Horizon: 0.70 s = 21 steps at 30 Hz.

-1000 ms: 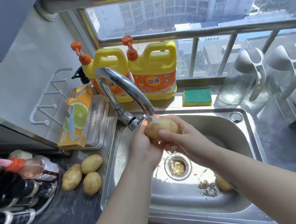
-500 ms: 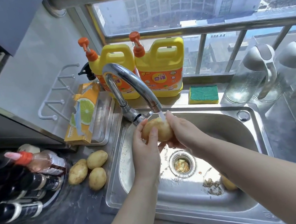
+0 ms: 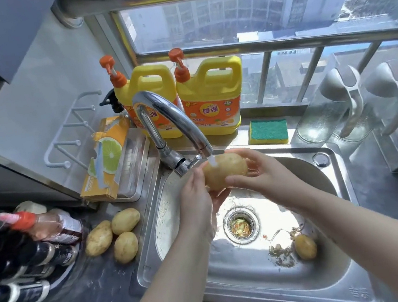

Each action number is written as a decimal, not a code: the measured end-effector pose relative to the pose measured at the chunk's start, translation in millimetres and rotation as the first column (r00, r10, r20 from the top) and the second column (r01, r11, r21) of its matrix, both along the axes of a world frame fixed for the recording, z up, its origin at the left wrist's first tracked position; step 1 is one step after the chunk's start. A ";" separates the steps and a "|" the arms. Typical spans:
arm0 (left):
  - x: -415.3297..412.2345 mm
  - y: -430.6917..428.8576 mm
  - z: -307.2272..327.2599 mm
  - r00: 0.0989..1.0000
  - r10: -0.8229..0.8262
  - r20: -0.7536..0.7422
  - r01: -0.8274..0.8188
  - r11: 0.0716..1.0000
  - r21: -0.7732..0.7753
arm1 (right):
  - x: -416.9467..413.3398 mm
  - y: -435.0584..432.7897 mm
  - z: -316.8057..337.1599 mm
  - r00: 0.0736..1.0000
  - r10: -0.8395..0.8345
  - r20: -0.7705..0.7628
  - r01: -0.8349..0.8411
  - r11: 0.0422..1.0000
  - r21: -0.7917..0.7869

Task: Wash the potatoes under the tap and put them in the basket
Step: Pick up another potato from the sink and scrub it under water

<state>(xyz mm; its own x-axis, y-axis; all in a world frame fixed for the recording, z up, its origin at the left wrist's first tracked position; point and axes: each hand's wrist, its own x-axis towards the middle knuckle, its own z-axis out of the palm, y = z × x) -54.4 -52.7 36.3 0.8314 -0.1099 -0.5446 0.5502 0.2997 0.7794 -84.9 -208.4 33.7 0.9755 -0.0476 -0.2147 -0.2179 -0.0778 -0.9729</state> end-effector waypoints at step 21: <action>1.4 11.9 -7.7 0.986 0.034 0.166 -0.018 0.995 -0.097 | 29.6 31.0 -3.9 0.859 0.173 -0.482 -0.099 0.980 0.175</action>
<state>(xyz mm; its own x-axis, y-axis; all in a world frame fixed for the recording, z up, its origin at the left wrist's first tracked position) -53.0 -40.8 28.5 0.9132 -0.1316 -0.3857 0.4054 0.3891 0.8272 -55.3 -177.4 29.8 0.7350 0.1441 -0.6626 -0.6680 -0.0141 -0.7441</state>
